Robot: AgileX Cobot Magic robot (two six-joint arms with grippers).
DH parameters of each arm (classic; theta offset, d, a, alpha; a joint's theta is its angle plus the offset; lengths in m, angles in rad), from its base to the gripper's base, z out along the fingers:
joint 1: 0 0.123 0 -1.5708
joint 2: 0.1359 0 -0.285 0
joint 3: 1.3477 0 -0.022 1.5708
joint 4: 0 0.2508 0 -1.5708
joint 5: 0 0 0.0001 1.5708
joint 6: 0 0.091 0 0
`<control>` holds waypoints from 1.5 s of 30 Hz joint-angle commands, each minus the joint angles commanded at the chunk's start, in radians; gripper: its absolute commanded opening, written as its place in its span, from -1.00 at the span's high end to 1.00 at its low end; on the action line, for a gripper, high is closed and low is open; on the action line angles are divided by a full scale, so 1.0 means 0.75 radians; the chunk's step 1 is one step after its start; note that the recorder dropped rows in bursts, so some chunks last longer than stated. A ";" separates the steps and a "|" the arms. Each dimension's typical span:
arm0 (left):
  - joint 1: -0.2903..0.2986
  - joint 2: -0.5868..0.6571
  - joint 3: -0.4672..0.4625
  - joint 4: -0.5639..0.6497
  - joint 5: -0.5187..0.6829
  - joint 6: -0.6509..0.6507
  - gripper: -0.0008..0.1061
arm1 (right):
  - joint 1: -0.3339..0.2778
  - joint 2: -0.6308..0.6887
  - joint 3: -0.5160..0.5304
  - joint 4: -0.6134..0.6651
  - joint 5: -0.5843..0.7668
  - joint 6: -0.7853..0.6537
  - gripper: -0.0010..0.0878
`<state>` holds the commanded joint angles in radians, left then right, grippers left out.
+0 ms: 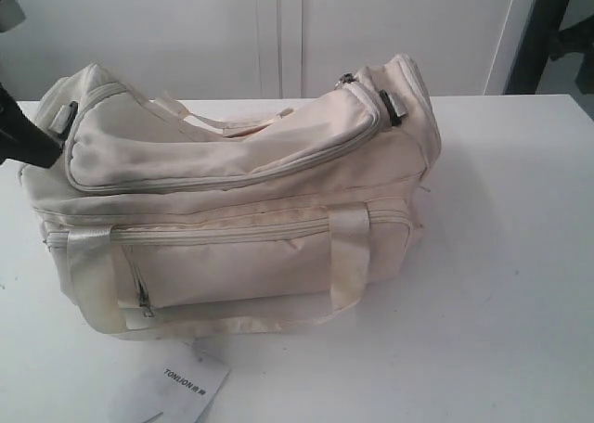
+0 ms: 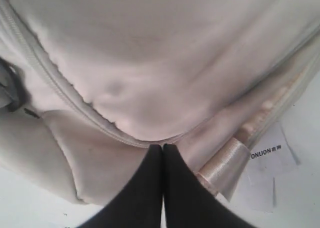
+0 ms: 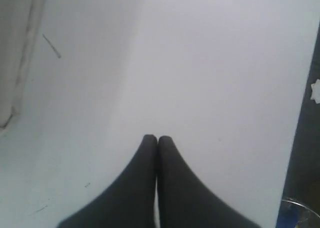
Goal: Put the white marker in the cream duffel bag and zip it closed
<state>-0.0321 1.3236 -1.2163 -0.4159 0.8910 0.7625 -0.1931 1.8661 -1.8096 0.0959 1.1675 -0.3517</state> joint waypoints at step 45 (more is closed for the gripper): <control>0.111 -0.532 0.453 0.176 -0.703 -0.465 0.99 | 0.035 -0.918 1.075 0.190 -0.995 -0.204 0.98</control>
<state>0.0508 0.9244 -0.8763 -0.2836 0.3637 0.4136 -0.1669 1.1777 -1.0033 0.2388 0.4213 -0.5045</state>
